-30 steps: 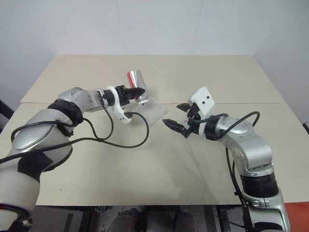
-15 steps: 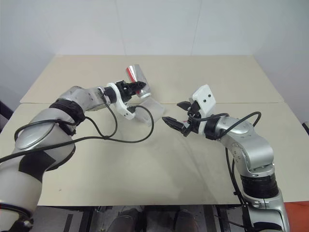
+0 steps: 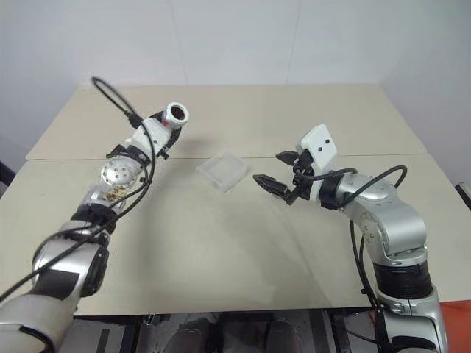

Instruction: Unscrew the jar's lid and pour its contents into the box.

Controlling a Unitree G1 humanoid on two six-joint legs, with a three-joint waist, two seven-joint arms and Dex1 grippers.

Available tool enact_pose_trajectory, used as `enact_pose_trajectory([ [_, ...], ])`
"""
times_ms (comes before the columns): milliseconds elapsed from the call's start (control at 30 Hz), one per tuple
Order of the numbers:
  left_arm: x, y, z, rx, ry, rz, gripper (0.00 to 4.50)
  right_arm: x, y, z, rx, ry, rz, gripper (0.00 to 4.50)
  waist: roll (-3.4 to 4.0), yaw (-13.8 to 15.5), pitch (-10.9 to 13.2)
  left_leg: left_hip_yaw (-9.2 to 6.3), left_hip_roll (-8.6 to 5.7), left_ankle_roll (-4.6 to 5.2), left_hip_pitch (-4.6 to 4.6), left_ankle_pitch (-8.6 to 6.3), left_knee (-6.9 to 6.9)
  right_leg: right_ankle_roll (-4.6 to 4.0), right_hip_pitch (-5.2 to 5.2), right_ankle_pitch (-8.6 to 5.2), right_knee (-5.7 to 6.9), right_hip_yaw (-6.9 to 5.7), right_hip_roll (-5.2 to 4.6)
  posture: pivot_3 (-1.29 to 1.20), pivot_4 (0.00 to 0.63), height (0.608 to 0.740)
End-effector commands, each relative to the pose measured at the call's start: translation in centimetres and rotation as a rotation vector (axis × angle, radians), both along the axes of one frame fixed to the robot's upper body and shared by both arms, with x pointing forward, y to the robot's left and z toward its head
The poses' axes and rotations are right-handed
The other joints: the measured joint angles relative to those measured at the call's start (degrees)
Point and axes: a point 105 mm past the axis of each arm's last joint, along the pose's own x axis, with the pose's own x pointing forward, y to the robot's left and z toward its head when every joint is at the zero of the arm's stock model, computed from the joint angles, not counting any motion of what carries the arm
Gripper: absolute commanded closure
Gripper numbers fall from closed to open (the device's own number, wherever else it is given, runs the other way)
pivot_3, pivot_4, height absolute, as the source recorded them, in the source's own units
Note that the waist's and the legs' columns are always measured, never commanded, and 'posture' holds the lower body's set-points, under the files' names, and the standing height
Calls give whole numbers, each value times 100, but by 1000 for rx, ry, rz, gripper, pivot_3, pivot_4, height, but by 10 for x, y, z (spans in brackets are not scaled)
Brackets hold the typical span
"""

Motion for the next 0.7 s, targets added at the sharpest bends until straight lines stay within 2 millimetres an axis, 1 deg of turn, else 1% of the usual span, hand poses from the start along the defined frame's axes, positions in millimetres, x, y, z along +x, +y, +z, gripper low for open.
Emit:
enact_pose_trajectory([
  [33, -10, 8, 15, -248, 37, -38, 2576, -2, -1, 22, 27, -82, 17, 57, 0, -13, 0, -9, 0, 0, 1, 0, 1, 0, 0, 0, 2, 2, 0, 0, 150, 740],
  [100, -18, 8, 4, -315, 84, -56, 2576, -2, 0, 21, 28, -81, 18, 57, 0, -19, 0, -14, -1, 0, 6, 0, 0, 0, 1, 0, 6, 4, 0, 0, 150, 740],
  [200, -26, 13, -11, -406, 130, -33, 2576, -2, 1, 22, 36, -82, 16, 57, 0, -14, 0, -13, -1, 0, 22, 0, 0, 0, 12, 0, 11, 11, 0, 0, 150, 740],
  [333, -32, 12, -23, -435, 172, -35, 2576, -3, 1, 22, 43, -79, 16, 57, 0, 2, 0, -15, -2, 1, 25, -1, -1, -1, 15, 1, 13, 13, 0, 0, 150, 740],
  [433, -34, 11, -34, -428, 204, -23, 2576, -5, 1, 21, 41, -78, 14, 57, 0, 14, 0, -16, -3, 1, 25, -1, 0, -2, 15, 1, 13, 13, 0, 0, 150, 740],
  [567, -38, 4, -45, -392, 233, -40, 2576, -6, 0, 20, 38, -76, 10, 57, 0, 8, 0, -15, -3, 1, 25, -1, -1, -2, 14, 1, 13, 14, 0, 0, 150, 740],
  [633, -41, 2, -51, -388, 246, -43, 1852, -7, 0, 20, 37, -75, 10, 0, 0, 8, 0, -15, -3, 1, 25, -1, -2, -2, 14, 1, 13, 14, 0, 0, 150, 740],
  [700, -43, 2, -55, -388, 254, -39, 1327, -8, 0, 20, 37, -74, 11, 0, 0, 8, 0, -16, -3, 1, 25, -1, -2, -2, 15, 1, 13, 14, 0, 0, 150, 740],
])
